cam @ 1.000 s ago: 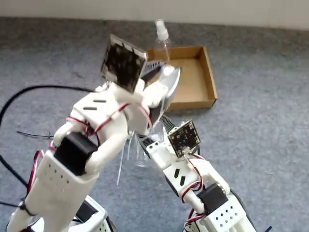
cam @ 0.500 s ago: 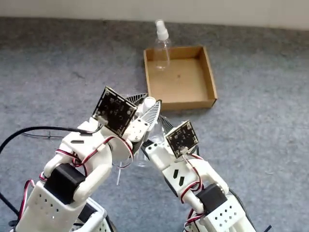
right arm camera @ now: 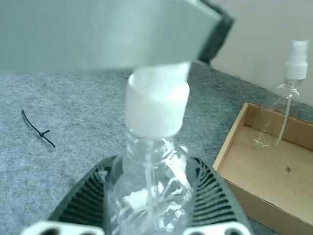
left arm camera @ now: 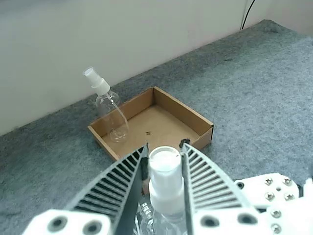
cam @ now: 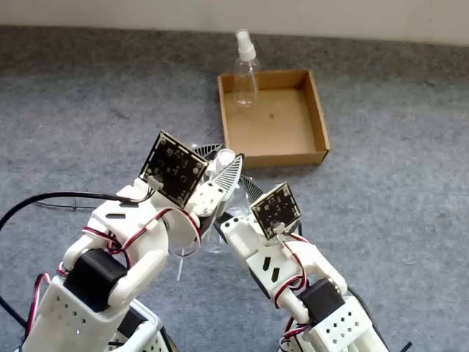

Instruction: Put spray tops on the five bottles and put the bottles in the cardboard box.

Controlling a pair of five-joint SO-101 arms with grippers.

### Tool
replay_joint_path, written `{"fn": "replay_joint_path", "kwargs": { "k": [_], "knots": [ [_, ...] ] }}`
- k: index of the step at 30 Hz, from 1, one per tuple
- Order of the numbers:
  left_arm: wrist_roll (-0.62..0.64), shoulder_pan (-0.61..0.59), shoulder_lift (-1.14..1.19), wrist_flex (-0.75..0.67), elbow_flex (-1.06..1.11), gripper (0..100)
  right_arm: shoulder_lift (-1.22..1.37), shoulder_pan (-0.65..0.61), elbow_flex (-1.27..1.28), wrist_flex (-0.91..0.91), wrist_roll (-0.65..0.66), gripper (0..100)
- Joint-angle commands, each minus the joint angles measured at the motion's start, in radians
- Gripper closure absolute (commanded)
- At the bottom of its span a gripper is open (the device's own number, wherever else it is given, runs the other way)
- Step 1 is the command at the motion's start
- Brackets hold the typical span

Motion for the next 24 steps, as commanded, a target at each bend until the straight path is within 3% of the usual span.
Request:
{"fn": "replay_joint_path", "kwargs": {
  "k": [1,11,15,19,24],
  "knots": [
    [-0.005,-0.038,-0.010,0.080,-0.067,89,-0.018,0.002,-0.015,0.001,-0.008,99.5],
    [-0.009,-0.039,-0.002,0.089,-0.208,88,-0.018,0.002,-0.015,0.001,-0.008,99.5],
    [-0.009,-0.033,-0.001,0.160,-0.283,87,-0.018,0.002,-0.015,0.001,-0.008,99.5],
    [-0.009,-0.031,0.001,0.204,-0.289,81,-0.018,0.004,-0.015,0.001,-0.008,99.5],
    [-0.011,-0.038,0.001,0.201,-0.285,81,-0.018,0.004,-0.015,0.001,-0.008,99.5]
  ]
}}
